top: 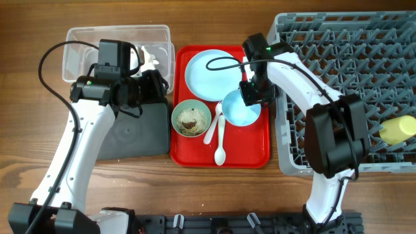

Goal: Sort waste into correct bins and load items into the dishwasher rack
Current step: 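Reach the right gripper to the light-blue bowl and grasp its rim, then lift the blue bowl with the right gripper and place it in the rack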

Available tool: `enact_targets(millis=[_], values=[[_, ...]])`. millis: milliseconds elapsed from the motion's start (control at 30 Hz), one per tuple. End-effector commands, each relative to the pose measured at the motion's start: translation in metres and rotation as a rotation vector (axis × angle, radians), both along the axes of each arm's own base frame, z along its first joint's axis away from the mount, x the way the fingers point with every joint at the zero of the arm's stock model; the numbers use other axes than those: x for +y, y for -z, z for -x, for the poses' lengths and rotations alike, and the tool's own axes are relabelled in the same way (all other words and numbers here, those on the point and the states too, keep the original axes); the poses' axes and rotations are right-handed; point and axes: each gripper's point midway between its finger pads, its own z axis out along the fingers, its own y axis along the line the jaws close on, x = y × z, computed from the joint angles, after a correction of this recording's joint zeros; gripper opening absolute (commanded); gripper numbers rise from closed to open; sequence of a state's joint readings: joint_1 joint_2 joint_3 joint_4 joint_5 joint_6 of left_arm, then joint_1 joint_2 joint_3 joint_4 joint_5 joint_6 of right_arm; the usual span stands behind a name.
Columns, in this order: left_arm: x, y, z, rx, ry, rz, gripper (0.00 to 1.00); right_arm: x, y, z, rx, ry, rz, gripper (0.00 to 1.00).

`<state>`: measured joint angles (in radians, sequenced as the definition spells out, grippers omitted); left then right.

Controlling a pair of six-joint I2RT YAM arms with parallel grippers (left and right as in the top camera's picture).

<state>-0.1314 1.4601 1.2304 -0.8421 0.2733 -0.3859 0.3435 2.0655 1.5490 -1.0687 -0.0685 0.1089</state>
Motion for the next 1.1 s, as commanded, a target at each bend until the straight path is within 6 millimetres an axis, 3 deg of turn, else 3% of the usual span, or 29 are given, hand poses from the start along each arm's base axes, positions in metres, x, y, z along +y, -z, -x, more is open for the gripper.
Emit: enact_targets(millis=[0,133,267,467,567,700,800,933,1067], values=[[0.003,-0.008,0.0,-0.03,0.004,-0.015,0.62,0.004,0.004,0.008,0.051,-0.002,-0.021,0.3],[0.003,-0.008,0.0,-0.03,0.004,-0.015,0.62,0.003,0.005,0.01,0.059,0.0,-0.019,0.22],[0.003,-0.008,0.0,-0.03,0.004,-0.015,0.62,0.001,0.005,0.009,0.058,0.004,-0.015,0.05],[0.003,-0.008,0.0,-0.029,0.004,-0.015,0.62,-0.006,0.005,0.008,0.051,0.004,0.022,0.04],[0.003,-0.008,0.0,-0.03,0.004,-0.015,0.62,-0.013,-0.009,0.004,0.021,0.021,0.024,0.04],[0.003,-0.008,0.0,-0.03,0.004,-0.015,0.62,-0.026,-0.062,-0.017,-0.128,0.065,-0.021,0.04],[0.003,-0.008,0.0,-0.03,0.004,-0.015,0.62,-0.049,-0.124,-0.038,-0.332,0.123,-0.039,0.04],[0.003,-0.008,0.0,-0.031,0.004,-0.015,0.63,-0.105,-0.203,-0.063,-0.647,0.255,0.033,0.04],[0.003,-0.008,0.0,-0.031,0.004,-0.015,0.63,-0.178,-0.258,-0.077,-0.877,0.381,0.244,0.04]])
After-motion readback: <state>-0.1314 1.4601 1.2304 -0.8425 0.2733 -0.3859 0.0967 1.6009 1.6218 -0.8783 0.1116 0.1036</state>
